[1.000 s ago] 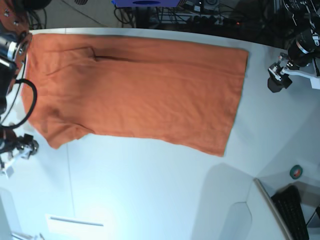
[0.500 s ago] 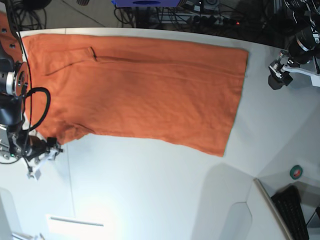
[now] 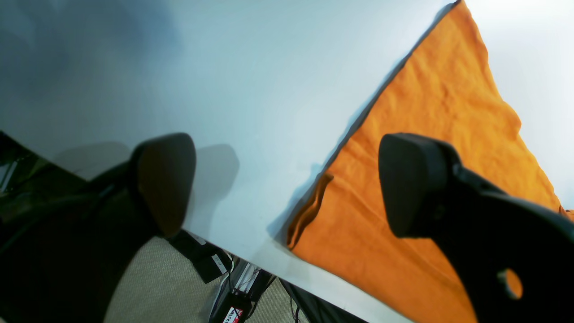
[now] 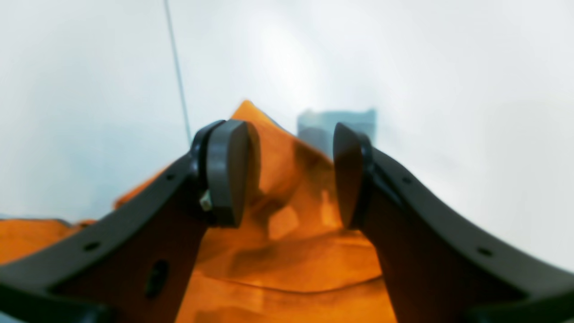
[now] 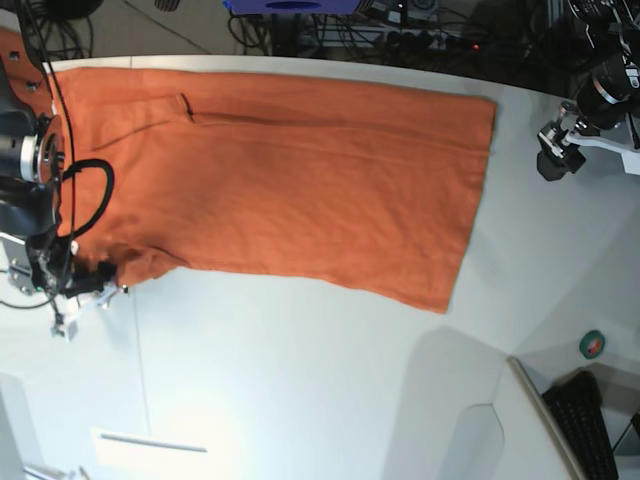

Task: Layout the t-shirt on the table in an organized manner, then fold the t-shirt properly
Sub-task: 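Move the left gripper to the other hem corner and grasp it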

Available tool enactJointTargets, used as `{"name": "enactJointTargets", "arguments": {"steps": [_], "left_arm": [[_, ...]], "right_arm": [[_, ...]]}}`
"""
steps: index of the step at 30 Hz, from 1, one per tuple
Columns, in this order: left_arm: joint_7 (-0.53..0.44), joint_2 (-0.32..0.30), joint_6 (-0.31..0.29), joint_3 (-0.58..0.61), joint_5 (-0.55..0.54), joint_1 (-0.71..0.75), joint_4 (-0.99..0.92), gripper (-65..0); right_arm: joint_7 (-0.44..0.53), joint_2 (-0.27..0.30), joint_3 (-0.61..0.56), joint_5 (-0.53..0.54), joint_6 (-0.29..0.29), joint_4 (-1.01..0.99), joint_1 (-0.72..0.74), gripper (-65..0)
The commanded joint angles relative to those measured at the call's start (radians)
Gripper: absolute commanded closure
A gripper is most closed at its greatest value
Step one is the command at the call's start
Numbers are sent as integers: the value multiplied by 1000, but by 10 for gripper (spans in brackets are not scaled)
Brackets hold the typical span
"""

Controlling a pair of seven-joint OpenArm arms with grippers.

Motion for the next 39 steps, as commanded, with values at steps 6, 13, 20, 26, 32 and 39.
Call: {"name": "enactJointTargets", "arguments": {"steps": [6, 13, 20, 26, 32, 39], "left_arm": [[-14, -18, -4, -7, -9, 0, 14, -614], [-13, -53, -4, 5, -7, -78, -27, -614], [202, -215, 108, 220, -7, -475, -310, -614], [194, -224, 154, 562, 5, -779, -646, -614], [-13, -175, 155, 783, 154, -976, -980, -614], [-142, -121, 149, 953, 258, -1084, -1158, -614]], "right_arm": [[18, 10, 0, 0, 0, -1, 24, -291], [33, -8, 0, 0, 0, 16, 4, 0], [32, -8, 1, 0, 1, 16, 4, 0], [30, -8, 1, 0, 1, 16, 4, 0], [15, -1, 1, 0, 4, 16, 4, 0], [7, -1, 1, 0, 6, 44, 4, 0]]}}
